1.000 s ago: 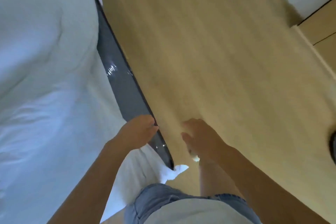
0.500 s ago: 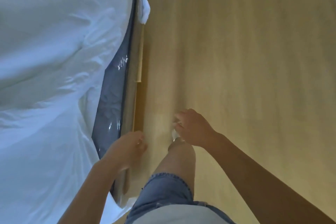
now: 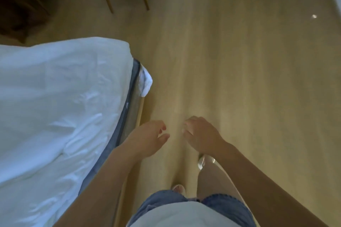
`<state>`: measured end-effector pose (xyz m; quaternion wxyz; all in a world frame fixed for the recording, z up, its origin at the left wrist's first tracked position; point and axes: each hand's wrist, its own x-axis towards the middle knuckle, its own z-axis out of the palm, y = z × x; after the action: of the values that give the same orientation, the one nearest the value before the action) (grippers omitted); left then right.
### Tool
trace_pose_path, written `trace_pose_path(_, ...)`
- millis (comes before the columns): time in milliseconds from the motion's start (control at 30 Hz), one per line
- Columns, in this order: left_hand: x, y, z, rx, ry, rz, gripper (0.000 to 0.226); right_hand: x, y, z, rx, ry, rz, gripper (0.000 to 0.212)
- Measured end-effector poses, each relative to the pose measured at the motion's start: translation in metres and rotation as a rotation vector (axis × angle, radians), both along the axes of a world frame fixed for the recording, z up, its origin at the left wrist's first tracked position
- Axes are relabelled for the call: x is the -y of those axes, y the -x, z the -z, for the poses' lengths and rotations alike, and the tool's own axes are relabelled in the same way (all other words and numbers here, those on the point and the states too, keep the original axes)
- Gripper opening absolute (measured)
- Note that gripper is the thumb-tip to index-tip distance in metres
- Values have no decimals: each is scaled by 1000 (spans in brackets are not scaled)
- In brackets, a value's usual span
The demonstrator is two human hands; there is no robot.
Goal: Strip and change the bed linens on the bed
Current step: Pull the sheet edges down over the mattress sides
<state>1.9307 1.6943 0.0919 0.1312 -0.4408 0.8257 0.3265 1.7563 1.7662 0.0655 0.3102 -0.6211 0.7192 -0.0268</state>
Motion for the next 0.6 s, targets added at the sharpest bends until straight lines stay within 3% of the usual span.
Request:
trace_pose_path(133,91,66,12,35,-45,-97,31,107,83,3,-21,36,-63,38)
trace_pose_path(300,200,119,5,24,-102,-384,34,258,163,-11,-55,2,-235,38)
trace_pose_path(433,272,124,-7,-21,-99,-615,29,381,167,-20,-60,-35,-424,34)
trace_pose_path(567,339,105,13,-130,-183,-874,62,504,151,-14,-73,-56,-608,38)
trace_pose_path(600,359,101,20,-85,-199,-884,55,534,147,-12,-64,-62,-635,40)
